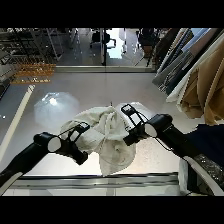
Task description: Fold the clothes and pants, and hang the long-sleeved shirts on hangers.
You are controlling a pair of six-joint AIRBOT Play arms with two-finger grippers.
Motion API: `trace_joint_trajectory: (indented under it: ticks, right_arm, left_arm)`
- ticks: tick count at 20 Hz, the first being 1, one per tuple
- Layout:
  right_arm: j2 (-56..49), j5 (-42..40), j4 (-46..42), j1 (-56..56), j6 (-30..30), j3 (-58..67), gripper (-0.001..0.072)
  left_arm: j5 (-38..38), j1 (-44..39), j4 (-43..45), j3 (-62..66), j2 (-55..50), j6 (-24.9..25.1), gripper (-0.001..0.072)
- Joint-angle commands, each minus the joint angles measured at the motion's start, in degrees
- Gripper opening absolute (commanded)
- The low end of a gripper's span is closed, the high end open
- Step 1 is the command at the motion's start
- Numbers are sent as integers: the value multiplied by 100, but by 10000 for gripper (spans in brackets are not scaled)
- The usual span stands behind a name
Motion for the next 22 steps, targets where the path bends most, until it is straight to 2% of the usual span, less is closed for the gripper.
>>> trace_joint_trajectory:
  ticks: [1, 2, 4, 5, 6, 7, 8, 10, 12, 14, 16, 19, 22]
  right_arm:
    - [140, 90, 94, -66, 57, 170, 29]
    - [144, 90, 96, -63, 57, 170, 29]
    - [164, 85, 50, -66, 50, 173, 29]
    - [166, 85, -2, -70, 50, 177, 29]
    - [166, 76, -26, -70, 50, 177, 29]
    - [168, 79, -55, -70, 52, 188, 29]
    - [186, 81, -105, -70, 55, 188, 29]
    - [317, 227, -437, -127, 52, 188, 29]
    - [588, 640, -826, -490, 52, 188, 28]
    - [1036, 1043, -1215, -1102, 26, 188, 28]
    - [1690, 1051, -1427, -1762, -109, 190, 28]
    - [2796, 476, -1436, -2446, -251, 188, 28]
    - [3591, -98, -1519, -2581, -317, 188, 27]
  left_arm:
    - [1364, -315, 286, -109, -380, -358, 598]
    - [1674, -326, 404, -109, -518, -476, 598]
    - [1716, -326, 411, -107, -822, -472, 589]
    - [1572, -328, 407, -107, -990, -472, 511]
    - [1443, -328, 409, -109, -1130, -472, 387]
    - [1351, -323, 415, -107, -1222, -472, 149]
    - [1281, -297, 457, -101, -1246, -492, 9]
    - [883, -72, 481, 50, -1060, -509, 11]
    - [76, 516, 479, 428, -566, -173, 10]
    - [-671, 1462, 474, 1001, 105, 98, 10]
    - [-1084, 2688, 352, 1740, 754, 186, 10]
    - [-1379, 4857, -719, 2922, 1342, 476, 10]
    - [-1840, 7149, -2382, 3692, 1412, 719, 10]
